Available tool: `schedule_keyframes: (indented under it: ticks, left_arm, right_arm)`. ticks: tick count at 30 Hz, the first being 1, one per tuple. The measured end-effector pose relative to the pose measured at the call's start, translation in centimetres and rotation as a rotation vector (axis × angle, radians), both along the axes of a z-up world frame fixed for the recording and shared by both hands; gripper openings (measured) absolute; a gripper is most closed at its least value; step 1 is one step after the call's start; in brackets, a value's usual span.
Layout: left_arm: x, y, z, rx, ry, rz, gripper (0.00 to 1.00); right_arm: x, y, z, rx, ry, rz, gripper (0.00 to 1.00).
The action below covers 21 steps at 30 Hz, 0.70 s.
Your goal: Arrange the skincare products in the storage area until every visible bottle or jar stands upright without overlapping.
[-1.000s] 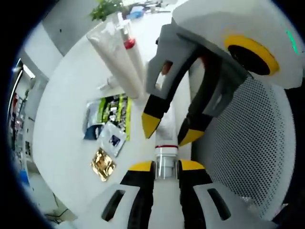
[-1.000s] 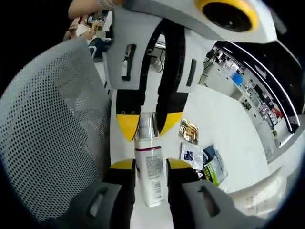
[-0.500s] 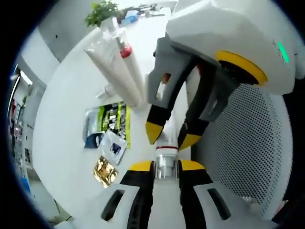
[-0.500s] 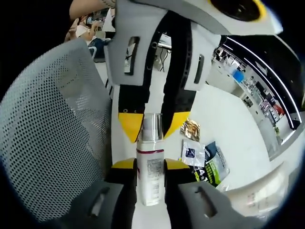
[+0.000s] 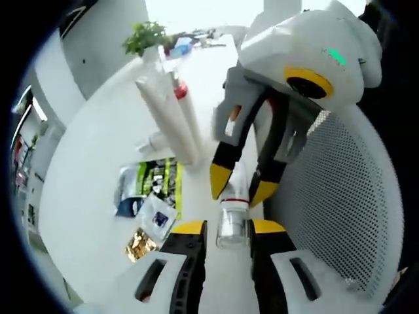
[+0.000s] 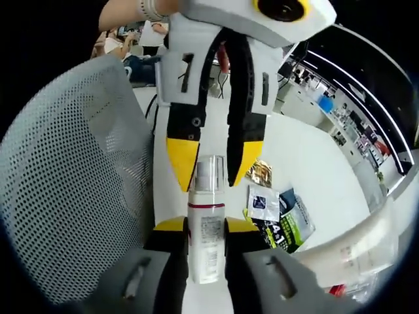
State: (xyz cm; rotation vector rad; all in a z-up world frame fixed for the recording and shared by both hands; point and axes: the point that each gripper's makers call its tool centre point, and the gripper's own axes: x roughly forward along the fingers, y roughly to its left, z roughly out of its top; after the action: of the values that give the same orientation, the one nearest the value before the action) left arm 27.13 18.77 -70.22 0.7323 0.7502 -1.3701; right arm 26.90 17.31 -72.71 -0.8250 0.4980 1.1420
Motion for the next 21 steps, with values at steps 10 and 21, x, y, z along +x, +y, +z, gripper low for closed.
schedule_keyframes:
  ticks: [10, 21]
  left_arm:
    - [0.9, 0.6, 1.7, -0.253, 0.124, 0.208, 0.25]
    - [1.7, -0.4, 2.5, -0.416, 0.173, 0.314, 0.16]
  right_arm:
    - [0.2, -1.3, 1.7, 0.153, 0.060, -0.097, 0.19]
    - [0.5, -1.7, 3.4, 0.334, 0.139, -0.192, 0.19]
